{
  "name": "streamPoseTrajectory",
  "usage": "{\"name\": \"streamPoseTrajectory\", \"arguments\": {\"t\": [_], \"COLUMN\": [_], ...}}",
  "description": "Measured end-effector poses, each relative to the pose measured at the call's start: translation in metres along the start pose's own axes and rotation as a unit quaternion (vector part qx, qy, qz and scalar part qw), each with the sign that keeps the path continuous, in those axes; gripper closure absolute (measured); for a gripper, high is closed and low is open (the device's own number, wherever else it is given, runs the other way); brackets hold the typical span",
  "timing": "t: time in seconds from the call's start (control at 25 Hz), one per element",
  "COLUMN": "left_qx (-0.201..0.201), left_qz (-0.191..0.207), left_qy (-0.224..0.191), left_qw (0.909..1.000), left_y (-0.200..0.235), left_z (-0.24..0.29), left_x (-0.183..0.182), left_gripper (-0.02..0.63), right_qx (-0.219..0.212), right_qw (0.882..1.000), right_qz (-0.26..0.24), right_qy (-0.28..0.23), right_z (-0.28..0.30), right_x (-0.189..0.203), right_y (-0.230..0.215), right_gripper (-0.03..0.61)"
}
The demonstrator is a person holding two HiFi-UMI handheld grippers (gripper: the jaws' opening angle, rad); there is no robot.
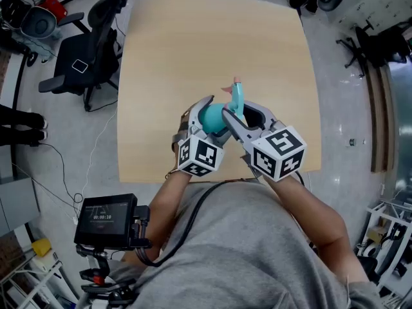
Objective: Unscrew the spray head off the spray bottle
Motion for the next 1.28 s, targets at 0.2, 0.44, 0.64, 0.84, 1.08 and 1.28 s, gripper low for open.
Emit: {"name": "streamPoseTrajectory", "arguments": {"t": [0.2,0.44,0.64,0.84,1.08,1.28], "left_qx": [0.143,0.301,0.41,0.443,0.274,0.026], "left_qz": [0.007,0.056,0.098,0.105,0.039,-0.046], "left_qy": [-0.043,-0.097,-0.128,-0.112,-0.095,-0.011], "left_qw": [0.9888,0.9471,0.8977,0.8831,0.9563,0.9985], "left_y": [-0.008,-0.022,-0.041,-0.05,-0.012,0.035], "left_z": [-0.019,-0.056,-0.08,-0.079,-0.057,-0.037], "left_x": [-0.003,-0.017,-0.022,-0.019,-0.023,-0.007], "left_gripper": [0.202,0.202,0.202,0.202,0.202,0.202], "right_qx": [-0.071,-0.211,-0.317,-0.342,-0.196,-0.075], "right_qw": [0.992,0.926,0.854,0.815,0.908,0.991], "right_qz": [-0.106,-0.313,-0.408,-0.462,-0.37,-0.113], "right_qy": [0.018,0.014,0.061,0.075,0.018,-0.016], "right_z": [-0.015,-0.041,-0.061,-0.063,-0.053,-0.043], "right_x": [-0.002,-0.01,-0.006,0.001,-0.022,-0.013], "right_y": [0.014,0.041,0.056,0.057,0.02,-0.012], "right_gripper": [0.442,0.442,0.442,0.442,0.402,0.4]}}
Point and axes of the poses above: the fingertips, and each gripper's own axes: z forward along the fingers, y to its left, x out of its underside, the point moved 6 cm from there along -z, backward along the fingers, and after that the axes turned 14 degrees about y, right-handed, at the moved point
